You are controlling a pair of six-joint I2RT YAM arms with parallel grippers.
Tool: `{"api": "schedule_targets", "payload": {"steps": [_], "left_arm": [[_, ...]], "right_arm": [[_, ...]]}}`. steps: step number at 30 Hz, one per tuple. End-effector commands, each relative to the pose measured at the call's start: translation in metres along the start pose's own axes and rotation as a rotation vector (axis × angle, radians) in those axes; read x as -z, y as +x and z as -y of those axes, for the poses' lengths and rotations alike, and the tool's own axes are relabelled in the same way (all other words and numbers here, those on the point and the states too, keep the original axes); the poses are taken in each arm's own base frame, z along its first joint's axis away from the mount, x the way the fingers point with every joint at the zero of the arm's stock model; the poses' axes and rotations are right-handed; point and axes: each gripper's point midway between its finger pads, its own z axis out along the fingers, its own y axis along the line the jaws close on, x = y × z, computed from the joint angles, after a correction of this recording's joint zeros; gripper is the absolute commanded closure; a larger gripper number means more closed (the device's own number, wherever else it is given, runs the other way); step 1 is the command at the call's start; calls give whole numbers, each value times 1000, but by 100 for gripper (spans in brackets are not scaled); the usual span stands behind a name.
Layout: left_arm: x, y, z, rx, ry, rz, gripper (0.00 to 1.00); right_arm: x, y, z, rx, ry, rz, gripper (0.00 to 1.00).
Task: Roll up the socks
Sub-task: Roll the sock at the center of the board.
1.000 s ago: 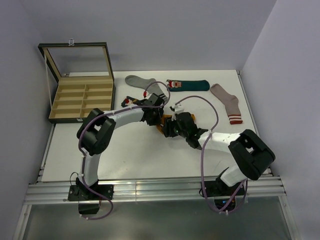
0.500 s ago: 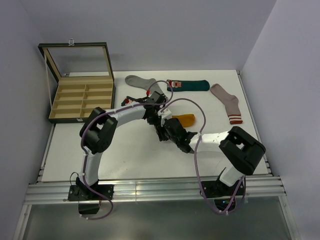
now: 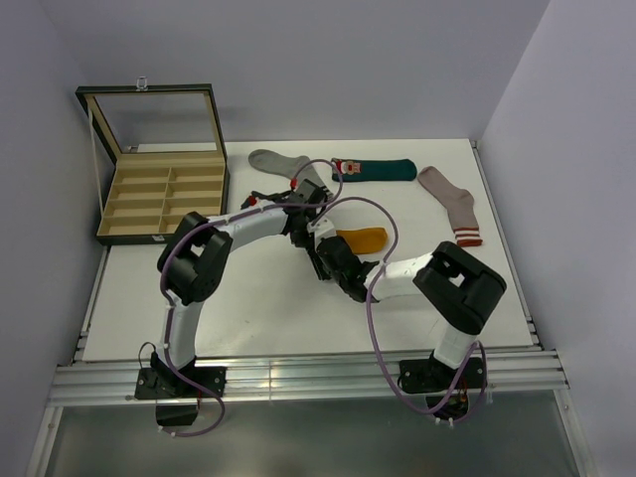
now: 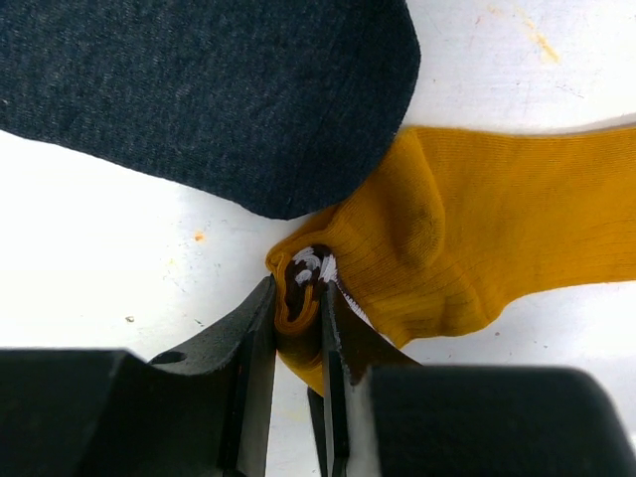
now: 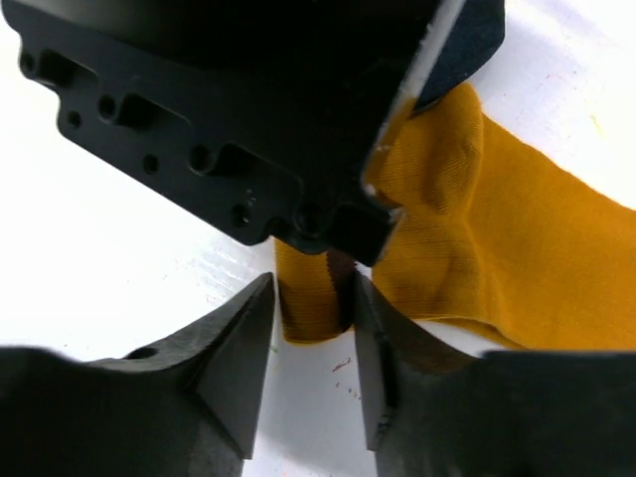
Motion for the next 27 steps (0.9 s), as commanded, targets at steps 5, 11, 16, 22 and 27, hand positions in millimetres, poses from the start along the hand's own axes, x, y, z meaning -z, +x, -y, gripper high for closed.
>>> {"api": "schedule_targets", "payload": {"steps": [5, 11, 16, 22, 27], "left_arm": [[-10, 28, -43, -24, -123, -119, 91], [6, 5, -40, 79, -70, -36, 75], [23, -14, -48, 220, -32, 59, 51], [50, -33, -52, 360, 60, 183, 20], [65, -31, -43, 392, 176, 227, 17]], "right_arm": [[-8, -1, -7, 0, -9, -27, 82], [-3, 9, -25, -61, -108, -98, 100], [3, 10, -39, -183, -245, -136, 100], [8, 7, -34, -446, -427, -183, 100], [9, 0, -31, -651, -570, -228, 100]]}}
